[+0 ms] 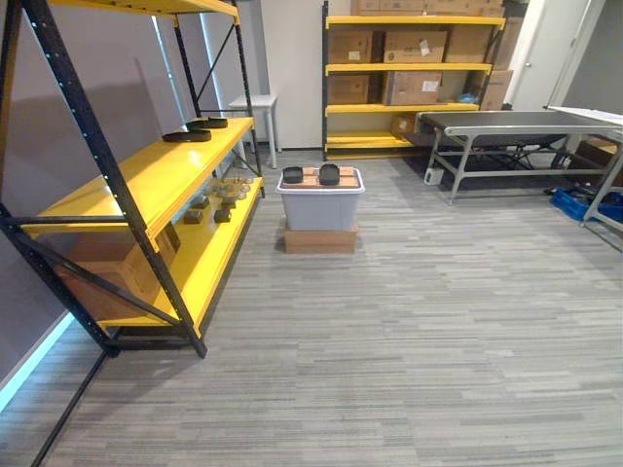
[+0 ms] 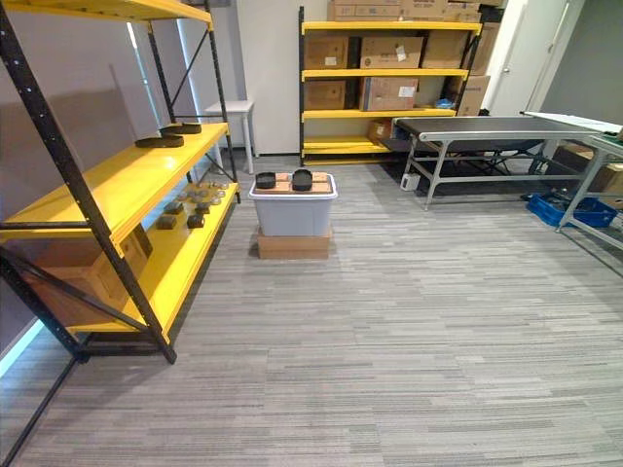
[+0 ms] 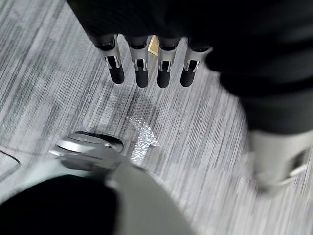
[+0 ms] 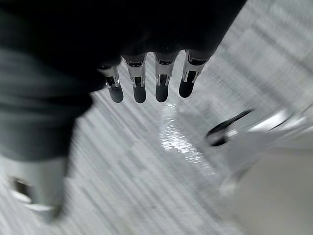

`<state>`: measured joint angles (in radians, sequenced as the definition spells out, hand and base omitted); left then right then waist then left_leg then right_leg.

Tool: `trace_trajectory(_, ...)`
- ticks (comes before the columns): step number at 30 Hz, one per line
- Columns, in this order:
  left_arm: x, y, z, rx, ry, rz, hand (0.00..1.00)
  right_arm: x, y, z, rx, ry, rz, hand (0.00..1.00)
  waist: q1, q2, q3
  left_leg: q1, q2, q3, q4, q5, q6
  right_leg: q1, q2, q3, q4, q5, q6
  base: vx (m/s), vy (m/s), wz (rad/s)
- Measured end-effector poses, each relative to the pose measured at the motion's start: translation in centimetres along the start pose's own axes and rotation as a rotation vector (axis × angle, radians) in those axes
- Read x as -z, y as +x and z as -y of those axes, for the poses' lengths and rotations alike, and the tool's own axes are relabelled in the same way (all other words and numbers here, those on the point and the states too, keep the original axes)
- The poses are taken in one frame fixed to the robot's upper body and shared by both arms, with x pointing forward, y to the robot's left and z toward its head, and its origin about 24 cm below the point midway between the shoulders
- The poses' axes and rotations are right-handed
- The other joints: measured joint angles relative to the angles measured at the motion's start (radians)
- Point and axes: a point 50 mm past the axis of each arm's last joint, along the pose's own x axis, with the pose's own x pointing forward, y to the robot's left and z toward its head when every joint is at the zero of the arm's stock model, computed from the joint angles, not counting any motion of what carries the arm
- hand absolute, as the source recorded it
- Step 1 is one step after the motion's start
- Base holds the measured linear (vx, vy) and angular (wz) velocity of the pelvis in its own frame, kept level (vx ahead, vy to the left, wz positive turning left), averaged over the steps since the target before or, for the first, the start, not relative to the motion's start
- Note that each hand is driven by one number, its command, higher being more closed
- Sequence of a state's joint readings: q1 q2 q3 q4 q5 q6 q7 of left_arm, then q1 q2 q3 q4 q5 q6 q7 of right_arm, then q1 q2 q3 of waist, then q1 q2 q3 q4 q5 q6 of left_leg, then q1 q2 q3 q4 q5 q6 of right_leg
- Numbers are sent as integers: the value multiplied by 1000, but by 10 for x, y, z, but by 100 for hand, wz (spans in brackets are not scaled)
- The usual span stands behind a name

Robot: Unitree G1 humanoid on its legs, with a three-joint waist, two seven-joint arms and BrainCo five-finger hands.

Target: Walk over and take plastic housings, then place them on the shelf

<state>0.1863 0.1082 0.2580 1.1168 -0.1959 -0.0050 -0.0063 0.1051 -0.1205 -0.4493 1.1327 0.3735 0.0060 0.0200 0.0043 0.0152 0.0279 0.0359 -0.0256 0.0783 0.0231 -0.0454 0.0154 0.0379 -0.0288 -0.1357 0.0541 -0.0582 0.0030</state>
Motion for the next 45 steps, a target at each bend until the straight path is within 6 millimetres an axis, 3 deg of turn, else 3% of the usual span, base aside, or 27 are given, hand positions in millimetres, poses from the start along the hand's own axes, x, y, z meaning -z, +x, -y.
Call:
trace_trajectory(3, -14, 3, 1, -4, -27, 36, 0, -13, 3, -7, -15, 11, 32, 0, -7, -1, 21, 44, -3, -11, -53, 23, -2, 36, 2, -16, -37, 5, 5, 147, -30, 10)
trace_trajectory(5, -21, 3, -4, -17, -20, 55, 0, -28, 5, -13, -33, -21, 68, 0, -14, 2, 36, 62, -3, -11, -69, 24, -5, 61, 3, -23, -52, 5, 7, 91, -36, 2)
trace_trajectory(9, -48, 3, -25, -68, -14, 134, 0, -68, 5, -6, -20, -67, 167, 0, -16, 4, 43, 95, -3, -13, -91, 20, -15, 95, 4, -45, -65, -3, 24, 66, -43, 7)
trace_trajectory(14, -55, 2, -31, -73, -30, 168, 0, -91, 5, -12, -46, -100, 223, 0, -16, 4, 46, 113, -2, -12, -92, 6, -36, 111, 2, -53, -62, -19, 48, 31, -34, 2)
trace_trajectory(24, -49, 4, -18, -12, -3, 146, 0, -84, 7, -17, -57, -93, 192, 0, -17, 10, 63, 134, 4, 4, -81, -12, -65, 126, 3, -65, -43, -28, 60, -4, -36, -1)
trace_trajectory(34, -49, 6, -4, 14, 13, 135, 0, -69, 9, -26, -66, -32, 147, 0, -22, 21, 75, 78, 1, 7, -74, -21, -52, 62, -2, -63, -25, -29, 59, -45, -25, -2)
trace_trajectory(37, -48, 7, 10, 57, 60, 131, 0, -68, 9, -26, -60, -30, 146, 0, -12, 32, 125, 69, -12, 33, 0, -88, 15, -28, -52, -66, 221, -142, 135, -55, 44, -13)
trace_trajectory(38, -44, 6, 12, 64, 72, 119, 0, -65, 9, -27, -65, -29, 138, 0, -13, 34, 132, 72, -13, 37, 12, -107, 26, -137, -85, -80, 457, -160, 128, -69, 146, -13)
trace_trajectory(39, -42, 6, 9, 58, 79, 114, 0, -60, 9, -28, -68, -26, 126, 0, -19, 40, 136, 82, -27, 37, 7, -111, 29, -249, -153, -130, 679, -164, 75, -33, 152, -7)
trace_trajectory(40, -43, 6, 9, 59, 88, 115, 0, -59, 9, -29, -68, -27, 123, 0, -21, 24, 145, 96, -31, 37, 0, -115, 36, -281, -173, -146, 737, -174, 72, 44, 91, 2)
trace_trajectory(42, -46, 6, 8, 54, 105, 121, 0, -56, 9, -31, -74, -29, 113, 0, -27, 27, 162, 125, -24, 28, -1, -134, 48, -339, -190, -195, 722, -180, 81, 145, 30, 3)
trace_trajectory(45, -73, 8, 13, 53, 120, 184, 0, -49, 9, -40, -99, -57, 97, 0, -52, 31, 186, 136, 29, -9, 6, -166, 40, -395, -132, -273, 528, -172, 71, 296, -86, 35)
